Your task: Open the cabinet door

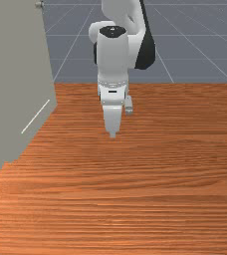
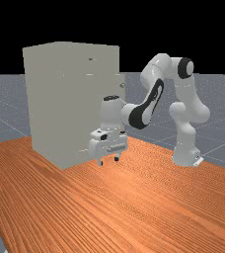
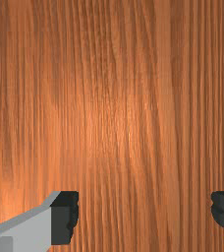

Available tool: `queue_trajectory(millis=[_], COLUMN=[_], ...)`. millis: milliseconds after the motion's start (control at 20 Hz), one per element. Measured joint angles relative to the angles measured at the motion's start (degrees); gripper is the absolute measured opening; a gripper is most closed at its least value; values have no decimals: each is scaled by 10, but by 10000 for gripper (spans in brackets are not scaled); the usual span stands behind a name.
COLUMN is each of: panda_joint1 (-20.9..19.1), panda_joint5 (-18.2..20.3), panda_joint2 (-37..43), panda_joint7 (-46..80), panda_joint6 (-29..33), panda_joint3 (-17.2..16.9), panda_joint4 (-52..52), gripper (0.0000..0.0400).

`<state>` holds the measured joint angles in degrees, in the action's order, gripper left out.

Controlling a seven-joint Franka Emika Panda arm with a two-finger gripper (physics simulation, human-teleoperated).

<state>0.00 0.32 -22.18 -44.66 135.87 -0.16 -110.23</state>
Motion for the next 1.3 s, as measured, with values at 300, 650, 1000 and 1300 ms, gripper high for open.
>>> queue_trajectory(millis=[300,650,1000,1300], panda_joint1=[0,-43,-55,-82], panda_joint5=[1,70,43,0], panda_joint2=[84,340,429,623], panda_joint7=[147,814,885,921], panda_joint6=[-63,-50,-43,-40], panda_joint3=[-26,-6,11,31], panda_joint4=[-95,-250,-302,-426], gripper=[213,7,367,398])
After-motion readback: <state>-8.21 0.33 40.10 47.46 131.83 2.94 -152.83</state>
